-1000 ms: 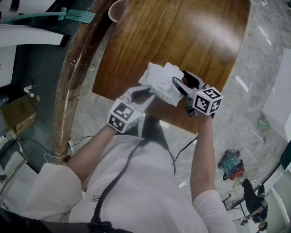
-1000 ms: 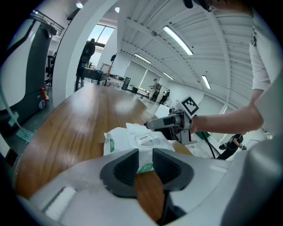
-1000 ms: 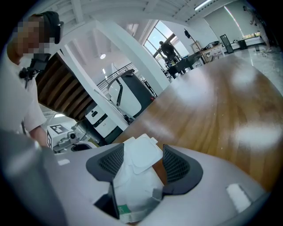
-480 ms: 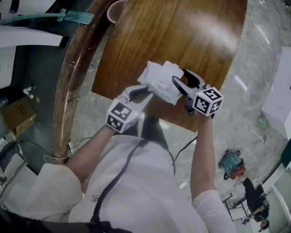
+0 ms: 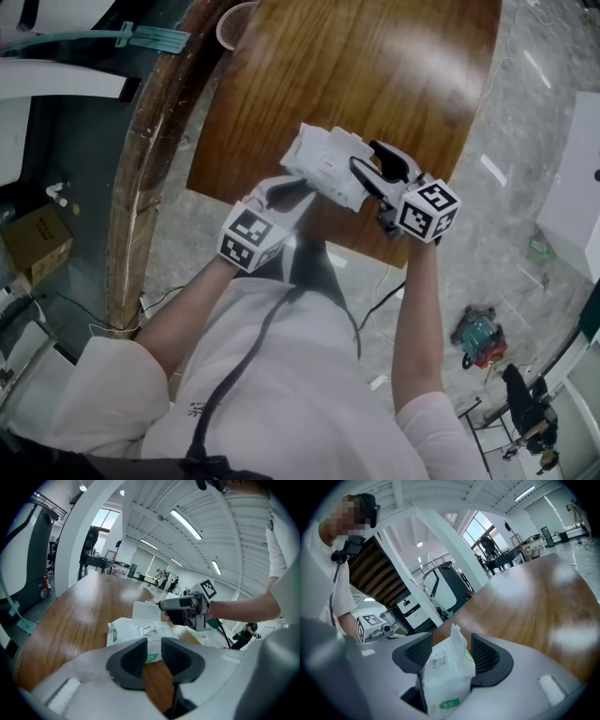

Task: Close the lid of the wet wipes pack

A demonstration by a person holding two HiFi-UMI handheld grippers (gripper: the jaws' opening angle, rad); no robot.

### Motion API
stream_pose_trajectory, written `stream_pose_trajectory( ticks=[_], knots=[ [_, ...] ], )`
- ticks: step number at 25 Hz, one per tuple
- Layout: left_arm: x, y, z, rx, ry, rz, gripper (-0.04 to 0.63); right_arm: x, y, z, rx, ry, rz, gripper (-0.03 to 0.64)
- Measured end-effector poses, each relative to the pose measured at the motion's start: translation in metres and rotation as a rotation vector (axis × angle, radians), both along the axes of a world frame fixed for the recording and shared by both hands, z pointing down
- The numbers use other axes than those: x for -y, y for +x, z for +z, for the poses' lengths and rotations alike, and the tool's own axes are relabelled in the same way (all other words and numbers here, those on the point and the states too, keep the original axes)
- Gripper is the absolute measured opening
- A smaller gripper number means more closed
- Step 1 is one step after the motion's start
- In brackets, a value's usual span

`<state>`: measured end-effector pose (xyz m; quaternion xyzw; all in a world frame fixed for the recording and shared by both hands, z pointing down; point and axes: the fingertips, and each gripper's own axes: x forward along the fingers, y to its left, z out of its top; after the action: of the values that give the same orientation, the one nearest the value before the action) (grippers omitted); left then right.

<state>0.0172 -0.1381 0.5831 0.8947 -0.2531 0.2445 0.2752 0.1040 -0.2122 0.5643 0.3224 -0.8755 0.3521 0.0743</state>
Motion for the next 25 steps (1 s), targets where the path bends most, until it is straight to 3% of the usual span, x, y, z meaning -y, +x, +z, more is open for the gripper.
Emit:
stream_pose_trajectory(
  ticks=[19, 25],
  knots=[
    [-0.009, 0.000, -0.019, -0.024, 0.041, -0.005, 0.098, -0.041, -0.027, -0.020, -0.026, 0.042, -0.059, 0.253],
    [-0.016, -0.002, -0.020, -0.025, 0.046, -0.002, 0.098, -0.052, -0.037, -0.018, -0.085, 0.050, -0.105, 0.253]
  ],
)
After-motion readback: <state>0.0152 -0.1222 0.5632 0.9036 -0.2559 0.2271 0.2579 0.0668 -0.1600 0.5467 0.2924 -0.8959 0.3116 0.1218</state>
